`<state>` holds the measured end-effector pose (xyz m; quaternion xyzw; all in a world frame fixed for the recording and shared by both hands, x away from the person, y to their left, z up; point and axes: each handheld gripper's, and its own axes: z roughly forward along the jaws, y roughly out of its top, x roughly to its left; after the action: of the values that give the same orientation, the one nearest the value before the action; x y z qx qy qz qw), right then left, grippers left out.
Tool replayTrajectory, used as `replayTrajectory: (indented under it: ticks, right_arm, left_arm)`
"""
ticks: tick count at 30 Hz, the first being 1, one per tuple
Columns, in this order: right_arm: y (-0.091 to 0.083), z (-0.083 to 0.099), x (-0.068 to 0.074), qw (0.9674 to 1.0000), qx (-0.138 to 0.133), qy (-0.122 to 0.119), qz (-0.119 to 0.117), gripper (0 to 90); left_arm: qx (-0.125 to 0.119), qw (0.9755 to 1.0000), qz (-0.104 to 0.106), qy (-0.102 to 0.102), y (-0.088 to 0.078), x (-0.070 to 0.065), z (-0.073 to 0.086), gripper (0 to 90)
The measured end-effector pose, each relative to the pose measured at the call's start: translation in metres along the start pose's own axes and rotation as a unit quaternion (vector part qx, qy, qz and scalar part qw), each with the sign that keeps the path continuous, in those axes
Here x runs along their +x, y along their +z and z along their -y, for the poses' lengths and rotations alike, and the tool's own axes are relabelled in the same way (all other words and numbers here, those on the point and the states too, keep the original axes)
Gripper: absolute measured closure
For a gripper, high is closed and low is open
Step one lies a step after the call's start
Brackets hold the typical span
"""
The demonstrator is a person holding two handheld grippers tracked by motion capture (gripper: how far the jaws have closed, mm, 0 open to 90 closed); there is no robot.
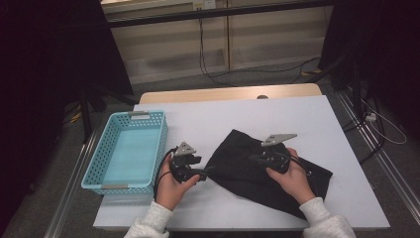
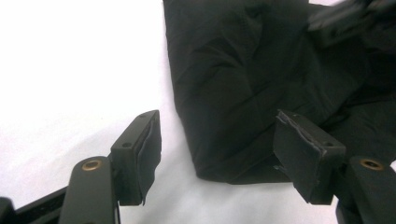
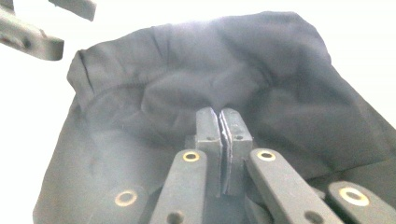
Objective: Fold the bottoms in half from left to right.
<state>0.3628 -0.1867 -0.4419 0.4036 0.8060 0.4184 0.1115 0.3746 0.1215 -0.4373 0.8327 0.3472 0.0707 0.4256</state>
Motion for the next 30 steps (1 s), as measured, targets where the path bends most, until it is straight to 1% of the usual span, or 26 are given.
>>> replayTrajectory:
  ticks: [2, 4, 7, 9, 11, 13, 15, 16, 19, 20, 22, 23, 24, 25, 26, 27, 28, 29, 30]
  right_arm:
    - [-0.006, -0.005, 0.000, 0.9999, -0.011, 0.002, -0.006, 88.0]
    - [-0.009, -0.009, 0.001, 0.9998, -0.020, 0.004, -0.008, 88.1]
    - [-0.013, -0.011, 0.000, 0.9997, -0.023, 0.005, -0.007, 88.1]
    - [-0.015, -0.010, -0.002, 0.9997, -0.023, 0.007, -0.011, 88.1]
    - [-0.015, -0.010, -0.002, 0.9997, -0.021, 0.011, -0.011, 88.1]
    - [-0.015, -0.009, 0.000, 0.9996, -0.022, 0.011, -0.014, 88.0]
    - [-0.012, -0.008, 0.001, 0.9997, -0.021, 0.002, -0.010, 87.5]
    - [-0.009, -0.006, 0.001, 0.9997, -0.023, 0.002, -0.010, 87.2]
    - [0.002, 0.000, -0.001, 0.9998, -0.004, 0.010, -0.015, 85.2]
    - [0.004, 0.002, -0.001, 0.9998, -0.005, 0.009, -0.014, 82.2]
    - [0.007, 0.004, -0.001, 1.0000, -0.002, 0.003, -0.005, 68.9]
    - [0.007, 0.004, -0.001, 1.0000, -0.003, -0.003, 0.001, 63.6]
    - [0.007, 0.005, -0.001, 0.9999, -0.008, -0.008, 0.012, 56.8]
    - [0.008, 0.005, 0.000, 0.9998, -0.012, -0.011, 0.013, 50.9]
    - [0.009, 0.005, 0.000, 0.9998, -0.011, -0.012, 0.012, 47.1]
    - [0.011, 0.006, 0.001, 0.9997, -0.005, -0.017, 0.015, 42.6]
    - [0.014, 0.007, 0.002, 0.9994, 0.007, -0.027, 0.020, 37.3]
    - [0.018, 0.009, 0.003, 0.9988, 0.023, -0.034, 0.026, 35.2]
    - [0.020, 0.010, 0.004, 0.9977, 0.035, -0.044, 0.037, 34.8]
  left_arm:
    - [-0.004, 1.0000, -0.003, -0.001, -0.001, 0.000, 0.000, 32.9]
    - [-0.002, 1.0000, -0.003, -0.004, -0.002, 0.001, 0.000, 32.9]
    - [-0.002, 1.0000, -0.003, 0.000, -0.003, 0.001, 0.000, 32.9]
    - [0.000, 1.0000, -0.003, 0.002, -0.002, 0.001, 0.001, 32.9]
    - [-0.001, 1.0000, -0.002, -0.001, -0.001, 0.000, 0.001, 32.9]
    - [0.000, 1.0000, -0.002, 0.000, -0.001, 0.000, 0.001, 32.9]
    - [0.000, 1.0000, -0.002, -0.001, -0.002, 0.000, 0.001, 32.9]
    - [0.001, 1.0000, -0.003, 0.001, -0.002, 0.000, 0.001, 32.8]
    - [-0.001, 1.0000, -0.002, -0.001, -0.002, 0.000, 0.000, 32.8]
    - [-0.001, 1.0000, -0.002, -0.001, -0.003, 0.000, 0.000, 32.8]
    - [-0.002, 1.0000, -0.002, -0.003, -0.002, 0.000, 0.000, 32.8]
    - [0.000, 1.0000, -0.002, 0.000, -0.002, 0.000, 0.000, 32.8]
    - [0.001, 1.0000, -0.001, -0.002, -0.001, 0.000, 0.001, 32.7]
    - [0.002, 1.0000, -0.001, -0.002, -0.001, 0.000, 0.001, 32.7]
    - [0.003, 1.0000, -0.001, -0.001, -0.001, 0.000, 0.001, 32.6]
    - [0.002, 1.0000, -0.001, -0.002, -0.001, 0.000, 0.001, 32.5]
    - [0.002, 1.0000, -0.001, -0.003, -0.001, 0.000, 0.001, 32.4]
    - [0.002, 1.0000, -0.001, -0.003, -0.001, 0.000, 0.001, 32.4]
    - [0.001, 1.0000, -0.002, -0.002, -0.001, 0.001, 0.001, 32.4]
